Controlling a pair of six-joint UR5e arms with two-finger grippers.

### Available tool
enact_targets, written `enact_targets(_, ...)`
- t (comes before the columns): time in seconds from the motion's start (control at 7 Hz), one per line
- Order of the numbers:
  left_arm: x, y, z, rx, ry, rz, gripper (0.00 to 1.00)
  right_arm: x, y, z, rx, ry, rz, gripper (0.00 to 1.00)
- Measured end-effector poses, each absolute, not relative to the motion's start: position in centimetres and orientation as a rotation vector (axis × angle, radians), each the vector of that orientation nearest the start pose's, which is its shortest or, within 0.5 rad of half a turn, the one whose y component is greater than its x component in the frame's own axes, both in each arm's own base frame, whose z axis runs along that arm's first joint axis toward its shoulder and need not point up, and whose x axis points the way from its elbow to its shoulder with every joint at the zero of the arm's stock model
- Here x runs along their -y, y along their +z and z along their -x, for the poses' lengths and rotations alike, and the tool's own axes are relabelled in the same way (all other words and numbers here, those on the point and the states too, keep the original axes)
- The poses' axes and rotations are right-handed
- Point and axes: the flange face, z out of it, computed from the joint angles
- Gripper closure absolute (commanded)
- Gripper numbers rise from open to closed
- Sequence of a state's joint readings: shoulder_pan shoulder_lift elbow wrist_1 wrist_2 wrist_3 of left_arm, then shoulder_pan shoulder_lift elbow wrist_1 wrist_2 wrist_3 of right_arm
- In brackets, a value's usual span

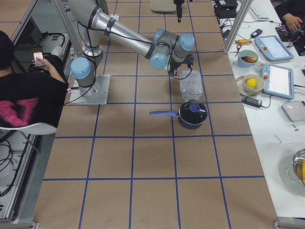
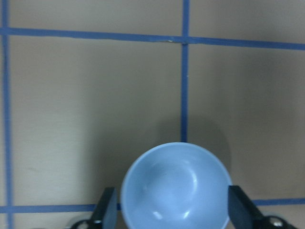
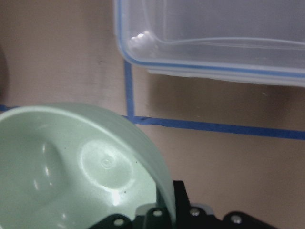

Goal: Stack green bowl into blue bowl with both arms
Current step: 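Carry green bowl over blue bowl with right gripper while left gripper withdraws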

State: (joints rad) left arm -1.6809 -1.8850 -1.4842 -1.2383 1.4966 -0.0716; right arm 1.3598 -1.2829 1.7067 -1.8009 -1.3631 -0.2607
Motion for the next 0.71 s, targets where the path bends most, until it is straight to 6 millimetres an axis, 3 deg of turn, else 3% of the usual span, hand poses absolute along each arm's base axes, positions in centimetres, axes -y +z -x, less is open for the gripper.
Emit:
enact_targets(0.14, 59.5, 41.8, 15.9, -3.210, -0.141, -0.108, 0.00, 58.0, 30.1, -8.3, -2.881, 0.198, -0.006, 1.00)
enact_targets(0.29, 58.0, 44.4, 13.0, -3.202, -0.145, -0.117, 0.00, 58.0, 30.4, -13.1, -2.871, 0.194, -0.057, 1.00)
enact_targets(0.43, 56.0, 46.6, 11.9, -3.198, -0.153, -0.117, 0.00, 58.0, 30.3, -17.0, -2.843, 0.179, -0.093, 1.00)
enact_targets(0.71, 52.7, 47.6, 11.7, -3.193, -0.157, -0.122, 0.00, 57.9, 28.1, -23.2, -2.799, 0.172, -0.097, 1.00)
